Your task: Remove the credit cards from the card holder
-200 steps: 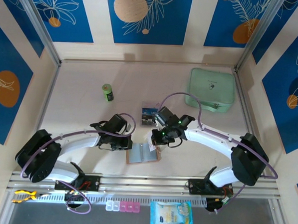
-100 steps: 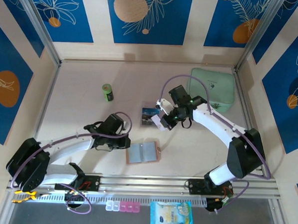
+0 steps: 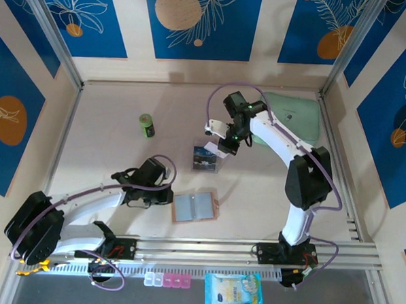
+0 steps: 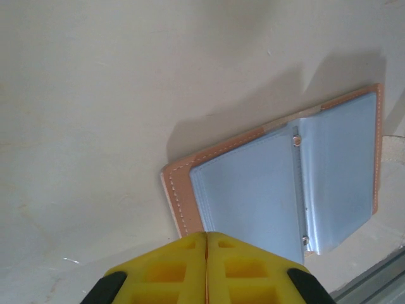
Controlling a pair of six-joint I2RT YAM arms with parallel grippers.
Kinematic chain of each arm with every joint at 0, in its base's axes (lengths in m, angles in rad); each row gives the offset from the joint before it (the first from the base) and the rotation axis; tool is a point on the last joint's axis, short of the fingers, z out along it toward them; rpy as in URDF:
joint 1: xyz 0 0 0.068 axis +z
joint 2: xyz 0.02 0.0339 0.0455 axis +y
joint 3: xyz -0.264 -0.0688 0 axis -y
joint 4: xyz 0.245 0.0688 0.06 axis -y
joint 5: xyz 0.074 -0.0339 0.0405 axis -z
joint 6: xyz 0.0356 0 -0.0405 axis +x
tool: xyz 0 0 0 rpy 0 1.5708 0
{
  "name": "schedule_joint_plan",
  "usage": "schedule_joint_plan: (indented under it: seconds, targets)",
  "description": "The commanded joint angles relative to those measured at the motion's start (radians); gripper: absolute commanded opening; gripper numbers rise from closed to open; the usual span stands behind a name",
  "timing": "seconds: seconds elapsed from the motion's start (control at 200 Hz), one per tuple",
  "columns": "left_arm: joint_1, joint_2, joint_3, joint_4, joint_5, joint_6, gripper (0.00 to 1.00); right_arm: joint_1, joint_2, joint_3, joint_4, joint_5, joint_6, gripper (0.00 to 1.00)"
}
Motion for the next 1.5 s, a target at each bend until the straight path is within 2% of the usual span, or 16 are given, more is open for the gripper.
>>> schedule_joint_plan:
  seconds: [0.0,0.335,0.715,0.88,1.06,1.19,1.265,1.311,1.371,1.476,1.496]
  targets:
    - [0.007,-0.030,-0.016,-0.027,-0.025,0.017,0.09,-0.009,0.039,0.097,-0.071,-0.016,-0.079,0.00]
    - [0.011,-0.098,-0.020,-0.083,-0.052,0.028,0.09,-0.019,0.174,0.305,-0.115,-0.044,-0.101,0.00]
    - [0.013,-0.114,-0.013,-0.120,-0.063,0.025,0.10,-0.015,0.285,0.339,-0.081,-0.043,-0.110,0.04]
    - [0.015,-0.130,-0.011,-0.135,-0.069,0.027,0.11,-0.019,0.287,0.342,-0.065,-0.034,-0.105,0.14]
    - [0.020,-0.124,-0.008,-0.149,-0.078,0.038,0.14,-0.032,0.231,0.313,-0.042,-0.015,-0.084,0.20]
    - [0.043,-0.114,0.029,-0.189,-0.087,0.080,0.24,-0.044,0.156,0.243,0.026,-0.035,-0.040,0.27]
    - [0.060,-0.107,0.043,-0.190,-0.103,0.098,0.36,-0.050,0.105,0.185,0.087,-0.046,0.009,0.31]
    - [0.070,-0.103,0.047,-0.182,-0.109,0.109,0.47,-0.054,0.074,0.144,0.125,-0.050,0.045,0.33]
    - [0.085,-0.093,0.052,-0.169,-0.113,0.120,0.67,-0.058,0.030,0.079,0.185,-0.046,0.100,0.38]
    - [0.115,-0.078,0.054,-0.145,-0.121,0.139,0.83,-0.058,-0.052,-0.063,0.295,-0.050,0.206,0.54]
    - [0.123,-0.075,0.054,-0.143,-0.125,0.146,0.93,-0.057,-0.070,-0.093,0.316,-0.050,0.226,0.55]
